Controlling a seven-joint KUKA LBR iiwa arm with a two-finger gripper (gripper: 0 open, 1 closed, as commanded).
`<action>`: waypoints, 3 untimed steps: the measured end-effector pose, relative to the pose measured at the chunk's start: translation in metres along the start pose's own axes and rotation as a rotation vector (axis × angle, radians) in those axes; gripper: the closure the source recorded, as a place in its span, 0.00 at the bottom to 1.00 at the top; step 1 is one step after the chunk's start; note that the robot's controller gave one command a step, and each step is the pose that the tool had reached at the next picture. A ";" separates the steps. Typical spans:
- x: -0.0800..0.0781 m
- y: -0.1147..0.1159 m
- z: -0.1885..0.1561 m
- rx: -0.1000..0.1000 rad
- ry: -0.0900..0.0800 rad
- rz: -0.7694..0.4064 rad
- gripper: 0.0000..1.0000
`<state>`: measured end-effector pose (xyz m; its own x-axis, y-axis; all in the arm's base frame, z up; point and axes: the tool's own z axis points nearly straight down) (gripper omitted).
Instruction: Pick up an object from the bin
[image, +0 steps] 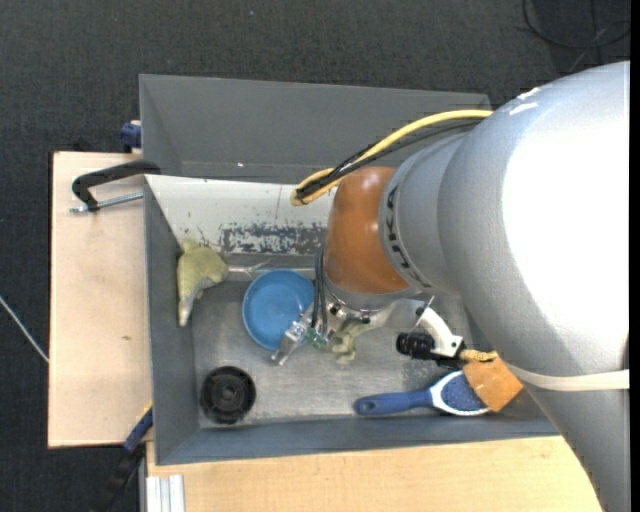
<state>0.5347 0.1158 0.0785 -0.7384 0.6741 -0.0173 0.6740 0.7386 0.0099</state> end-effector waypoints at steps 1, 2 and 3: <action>0.013 -0.002 0.000 -0.011 -0.004 0.167 0.00; 0.011 -0.002 -0.001 -0.011 -0.008 0.168 1.00; 0.002 -0.004 -0.106 0.001 0.010 0.146 1.00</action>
Offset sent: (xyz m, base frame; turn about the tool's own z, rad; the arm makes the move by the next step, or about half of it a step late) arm -0.0195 0.0087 -0.0085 0.1656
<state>0.5289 0.1147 0.1845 -0.6325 0.7745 -0.0057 0.7745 0.6325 0.0109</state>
